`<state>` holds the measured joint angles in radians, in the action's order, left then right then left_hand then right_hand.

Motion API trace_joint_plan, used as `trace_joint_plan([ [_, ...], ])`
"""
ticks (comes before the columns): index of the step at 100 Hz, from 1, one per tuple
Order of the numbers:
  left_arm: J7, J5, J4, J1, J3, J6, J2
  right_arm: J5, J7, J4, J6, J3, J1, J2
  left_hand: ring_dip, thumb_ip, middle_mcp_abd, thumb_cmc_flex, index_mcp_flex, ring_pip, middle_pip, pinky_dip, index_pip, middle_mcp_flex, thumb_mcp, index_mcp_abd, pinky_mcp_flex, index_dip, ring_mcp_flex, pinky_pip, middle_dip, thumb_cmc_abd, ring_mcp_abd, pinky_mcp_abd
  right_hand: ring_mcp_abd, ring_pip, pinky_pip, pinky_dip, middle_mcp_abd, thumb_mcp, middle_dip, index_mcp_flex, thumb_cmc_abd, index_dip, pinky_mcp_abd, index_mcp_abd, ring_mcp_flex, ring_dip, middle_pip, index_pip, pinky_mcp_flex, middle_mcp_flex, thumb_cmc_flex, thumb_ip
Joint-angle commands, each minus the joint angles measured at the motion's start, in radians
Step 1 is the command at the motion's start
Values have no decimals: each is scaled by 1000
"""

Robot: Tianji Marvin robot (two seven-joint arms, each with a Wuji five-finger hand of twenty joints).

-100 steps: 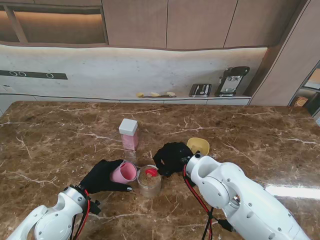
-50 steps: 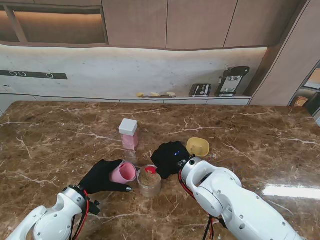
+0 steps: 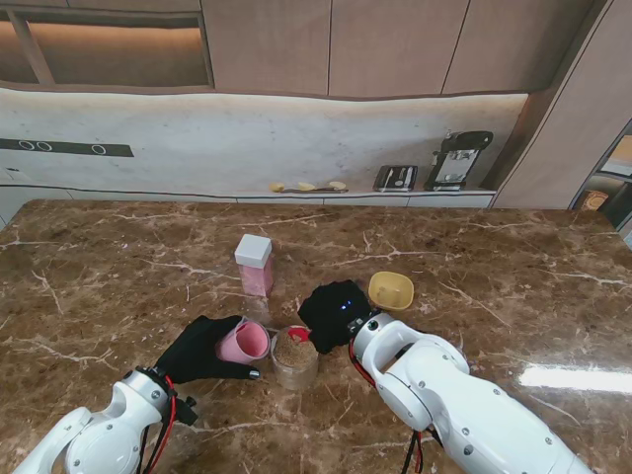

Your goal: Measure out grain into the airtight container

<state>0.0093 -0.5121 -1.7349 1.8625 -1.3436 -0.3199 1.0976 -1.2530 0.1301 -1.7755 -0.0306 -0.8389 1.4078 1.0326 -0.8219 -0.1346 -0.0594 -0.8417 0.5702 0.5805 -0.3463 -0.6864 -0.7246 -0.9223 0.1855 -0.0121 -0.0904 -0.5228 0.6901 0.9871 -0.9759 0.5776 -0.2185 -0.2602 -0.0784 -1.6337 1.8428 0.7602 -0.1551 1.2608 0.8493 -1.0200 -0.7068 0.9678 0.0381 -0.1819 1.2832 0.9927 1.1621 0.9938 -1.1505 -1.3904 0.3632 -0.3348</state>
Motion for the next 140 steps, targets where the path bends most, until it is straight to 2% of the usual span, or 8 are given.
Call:
trace_joint_plan([
  [1,-1,-1,-1,7,2,2,2,6,30,13,-5,3,0,-2,-7,-25,55,-228,222,7,-60,3,-184,-121,321,206,20,0,2,-9,-18,-250,26,-19,-10,-73,189,32,-17,72,3,-48,-16,-11,-32,-15,33,35,53,37,-48,-59,13,-18],
  [45,-2,-1,-1,7,2,5,2,61,145,-14,41,3,-10,-11,-6,-26,57,-228,219,5,-59,3,-184,-120,322,208,21,-1,1,-10,-18,-250,28,-17,-9,-74,188,35,-17,66,0,-47,-13,-17,-31,-17,33,35,54,37,-49,-58,13,-18],
  [78,2,-1,0,9,2,5,3,104,182,-7,57,9,-24,-15,-6,-26,56,-229,219,4,-58,3,-184,-119,322,205,21,0,0,-12,-18,-250,29,-17,-11,-66,183,33,-19,74,-2,-44,-11,-10,-27,-23,34,29,53,40,-48,-58,4,-19],
  [128,3,-3,1,10,0,4,3,285,256,15,46,10,-57,-17,-6,-25,55,-230,219,6,-59,3,-183,-120,322,203,21,0,1,-13,-18,-251,25,-18,-6,-67,183,28,-17,79,-3,-39,-9,-6,-15,-16,33,26,51,36,-48,-58,-4,-17],
  [140,3,-3,2,10,0,4,3,330,269,35,40,20,-71,-18,-7,-26,54,-230,220,6,-59,2,-183,-120,322,204,21,0,1,-12,-18,-249,25,-18,-8,-59,177,20,-24,90,-3,-42,-6,13,-12,-27,34,19,48,43,-47,-57,-20,-13],
])
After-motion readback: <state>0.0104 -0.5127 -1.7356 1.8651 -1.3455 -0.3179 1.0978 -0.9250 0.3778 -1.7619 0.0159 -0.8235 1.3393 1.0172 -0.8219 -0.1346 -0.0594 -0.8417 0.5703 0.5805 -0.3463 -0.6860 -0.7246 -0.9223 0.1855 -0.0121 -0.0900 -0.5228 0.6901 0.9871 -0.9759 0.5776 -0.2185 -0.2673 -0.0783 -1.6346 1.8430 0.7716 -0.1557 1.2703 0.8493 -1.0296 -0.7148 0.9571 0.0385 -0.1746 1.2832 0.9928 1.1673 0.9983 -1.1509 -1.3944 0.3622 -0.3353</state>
